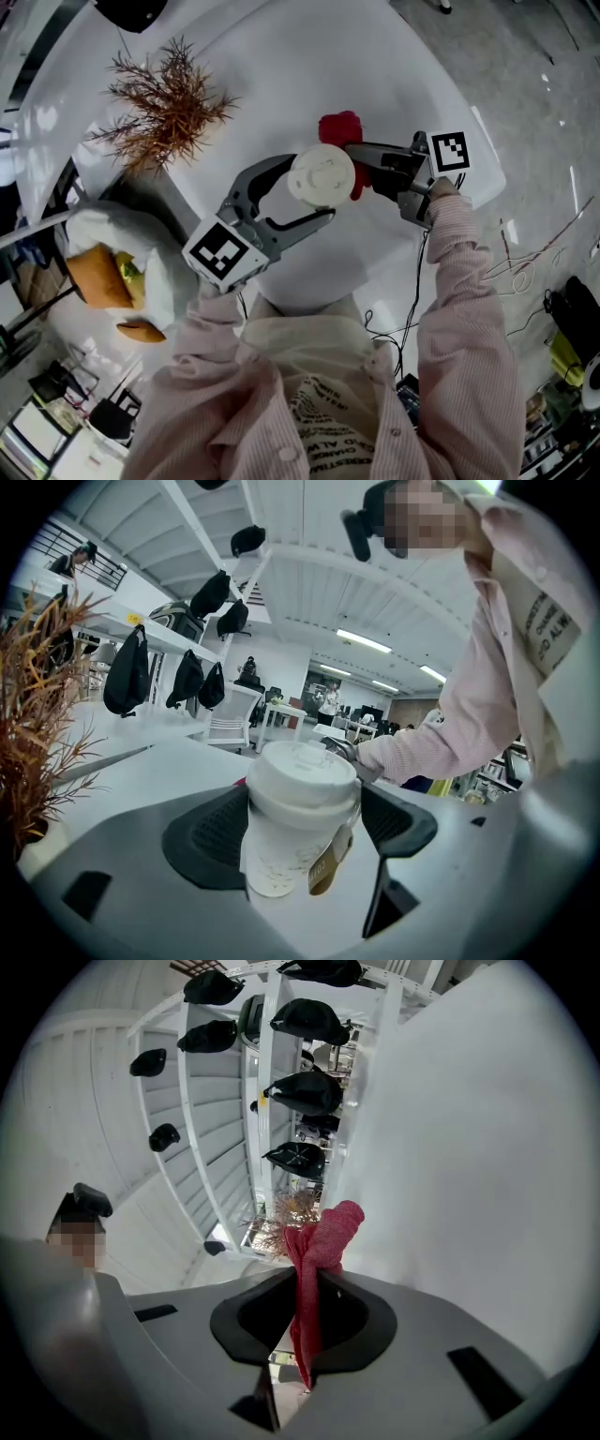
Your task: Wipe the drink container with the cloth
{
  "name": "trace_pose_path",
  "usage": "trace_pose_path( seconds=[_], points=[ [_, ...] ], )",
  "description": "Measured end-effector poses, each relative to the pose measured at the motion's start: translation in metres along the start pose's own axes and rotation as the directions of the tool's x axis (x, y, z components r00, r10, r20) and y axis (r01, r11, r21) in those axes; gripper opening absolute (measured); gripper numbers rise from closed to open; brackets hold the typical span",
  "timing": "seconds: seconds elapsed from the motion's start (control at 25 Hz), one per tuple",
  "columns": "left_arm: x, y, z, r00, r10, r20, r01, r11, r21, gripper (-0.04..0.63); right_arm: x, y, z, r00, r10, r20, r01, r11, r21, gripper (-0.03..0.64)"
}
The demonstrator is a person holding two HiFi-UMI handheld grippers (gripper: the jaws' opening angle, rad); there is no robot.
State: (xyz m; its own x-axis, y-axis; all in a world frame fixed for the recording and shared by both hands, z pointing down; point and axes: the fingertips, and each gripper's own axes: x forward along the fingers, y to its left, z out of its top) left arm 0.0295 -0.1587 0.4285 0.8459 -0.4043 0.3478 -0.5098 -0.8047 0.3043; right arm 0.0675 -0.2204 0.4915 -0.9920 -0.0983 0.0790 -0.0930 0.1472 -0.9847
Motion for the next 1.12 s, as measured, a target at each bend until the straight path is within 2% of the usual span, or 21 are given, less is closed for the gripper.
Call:
trace_pose_path(
  seconds=[0.56, 1.12],
  points=[
    [0.000, 0.005, -0.003, 1.000, 0.001, 0.007, 0.000, 1.000, -0.005, 0.374, 0.008, -0.050, -0.008, 0.993, -0.113, -0.021, 0.114, 0.993, 0.039, 0.044],
    [0.000, 0.004, -0.003, 1.000, 0.001, 0.011, -0.001, 1.000, -0.002, 0.374, 0.010, -0.066, -0.011, 0.977, -0.213, -0.006, 0.213, 0.976, 0.047, 0.044]
  ],
)
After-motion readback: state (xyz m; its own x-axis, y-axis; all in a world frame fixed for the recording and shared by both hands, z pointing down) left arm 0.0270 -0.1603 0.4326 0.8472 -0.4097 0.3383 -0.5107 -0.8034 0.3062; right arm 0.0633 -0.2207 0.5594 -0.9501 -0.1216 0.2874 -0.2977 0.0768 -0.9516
